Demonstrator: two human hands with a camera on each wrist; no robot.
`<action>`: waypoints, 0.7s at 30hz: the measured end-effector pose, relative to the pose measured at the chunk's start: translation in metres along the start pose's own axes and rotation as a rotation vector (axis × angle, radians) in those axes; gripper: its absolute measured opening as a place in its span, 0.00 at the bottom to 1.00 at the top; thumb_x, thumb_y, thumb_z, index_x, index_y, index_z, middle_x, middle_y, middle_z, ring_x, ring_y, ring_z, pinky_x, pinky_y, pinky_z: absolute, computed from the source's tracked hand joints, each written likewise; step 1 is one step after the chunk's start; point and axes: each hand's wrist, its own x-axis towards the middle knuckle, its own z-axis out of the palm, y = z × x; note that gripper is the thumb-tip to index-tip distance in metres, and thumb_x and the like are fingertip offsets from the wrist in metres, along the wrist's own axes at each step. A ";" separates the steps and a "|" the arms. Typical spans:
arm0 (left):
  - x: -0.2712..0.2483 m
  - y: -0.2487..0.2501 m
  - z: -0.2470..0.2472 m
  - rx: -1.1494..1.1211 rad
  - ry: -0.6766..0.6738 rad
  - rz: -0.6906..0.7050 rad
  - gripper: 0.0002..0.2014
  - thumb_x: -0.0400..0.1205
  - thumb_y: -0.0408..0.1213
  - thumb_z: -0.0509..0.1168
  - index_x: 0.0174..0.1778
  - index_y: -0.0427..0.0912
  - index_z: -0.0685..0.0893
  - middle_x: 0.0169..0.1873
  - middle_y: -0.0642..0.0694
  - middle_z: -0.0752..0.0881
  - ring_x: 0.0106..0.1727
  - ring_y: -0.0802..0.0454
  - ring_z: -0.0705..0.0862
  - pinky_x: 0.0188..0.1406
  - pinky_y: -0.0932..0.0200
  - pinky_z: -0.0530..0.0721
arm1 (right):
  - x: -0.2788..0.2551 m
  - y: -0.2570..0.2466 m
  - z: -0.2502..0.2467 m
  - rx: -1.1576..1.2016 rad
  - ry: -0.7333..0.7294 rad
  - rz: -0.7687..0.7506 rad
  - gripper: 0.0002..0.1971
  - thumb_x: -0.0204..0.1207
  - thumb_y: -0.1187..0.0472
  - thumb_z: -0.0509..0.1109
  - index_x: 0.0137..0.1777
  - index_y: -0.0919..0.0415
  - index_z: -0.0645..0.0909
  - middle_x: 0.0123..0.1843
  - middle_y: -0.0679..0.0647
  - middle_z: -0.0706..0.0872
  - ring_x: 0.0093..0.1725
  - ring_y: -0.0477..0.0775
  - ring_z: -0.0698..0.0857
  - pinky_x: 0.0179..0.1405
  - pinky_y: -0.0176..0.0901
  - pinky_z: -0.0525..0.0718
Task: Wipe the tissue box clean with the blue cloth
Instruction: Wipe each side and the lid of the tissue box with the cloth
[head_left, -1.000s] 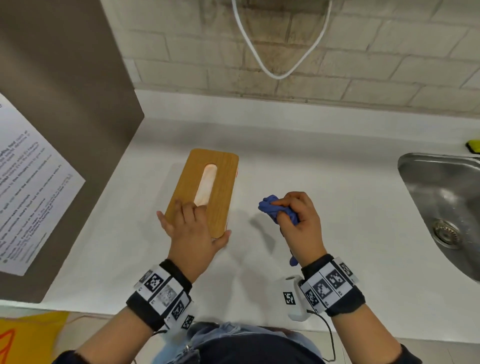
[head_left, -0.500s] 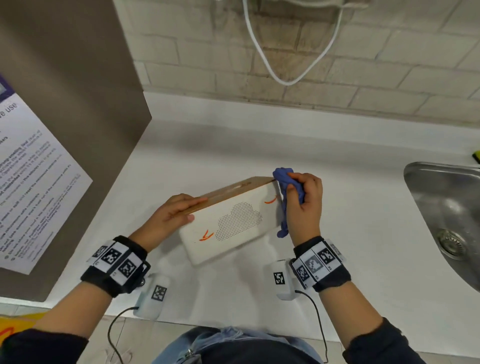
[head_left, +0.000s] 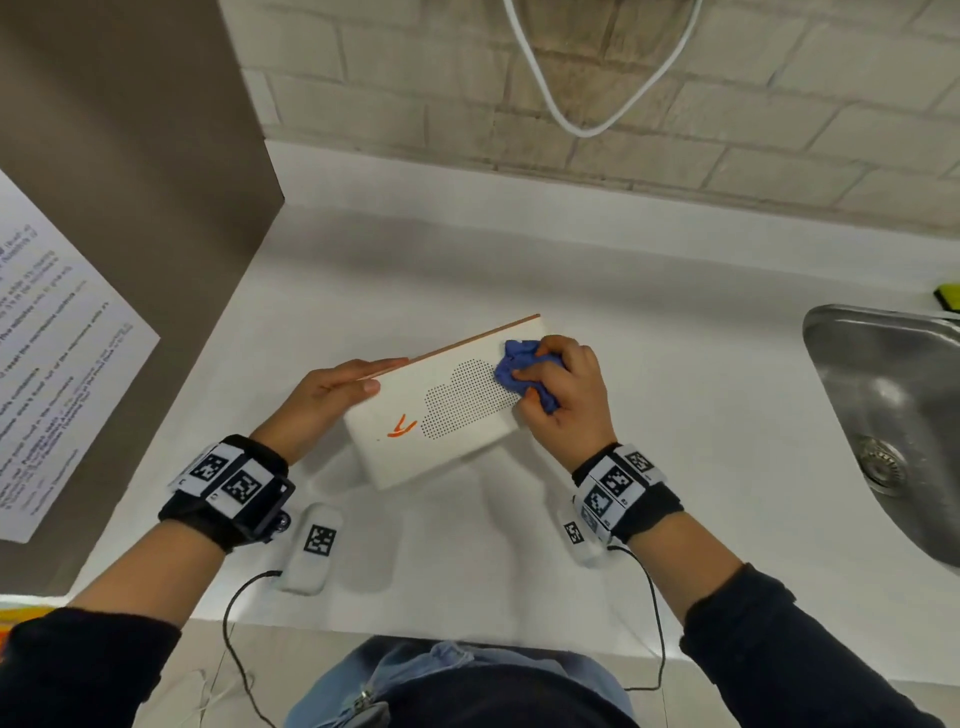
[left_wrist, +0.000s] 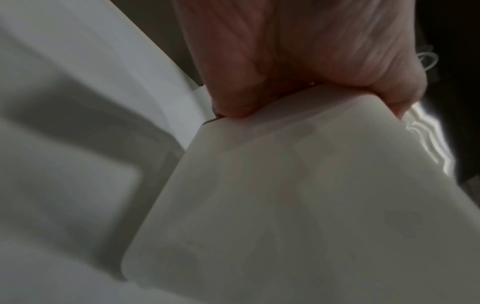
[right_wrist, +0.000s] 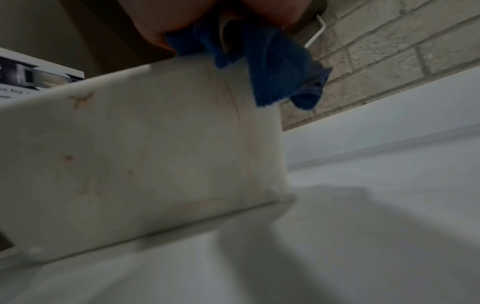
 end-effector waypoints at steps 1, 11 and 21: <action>0.000 0.000 0.000 -0.003 -0.003 0.000 0.19 0.69 0.49 0.65 0.55 0.57 0.87 0.51 0.55 0.89 0.57 0.55 0.84 0.59 0.57 0.75 | -0.006 0.003 -0.004 0.029 0.000 0.019 0.09 0.66 0.65 0.65 0.42 0.58 0.85 0.53 0.58 0.83 0.58 0.57 0.82 0.59 0.42 0.77; -0.009 0.008 0.007 0.058 0.008 0.034 0.25 0.78 0.59 0.59 0.64 0.47 0.83 0.59 0.59 0.87 0.65 0.58 0.81 0.54 0.75 0.77 | -0.031 -0.028 -0.046 0.198 0.154 0.173 0.05 0.71 0.67 0.66 0.39 0.60 0.84 0.46 0.54 0.77 0.52 0.33 0.82 0.53 0.28 0.78; -0.008 0.016 0.006 0.050 -0.041 -0.022 0.31 0.69 0.76 0.48 0.55 0.64 0.83 0.48 0.74 0.87 0.58 0.72 0.81 0.57 0.76 0.77 | -0.010 -0.107 0.063 -0.010 -0.123 -0.109 0.19 0.76 0.57 0.60 0.63 0.64 0.80 0.58 0.65 0.82 0.55 0.59 0.78 0.52 0.49 0.79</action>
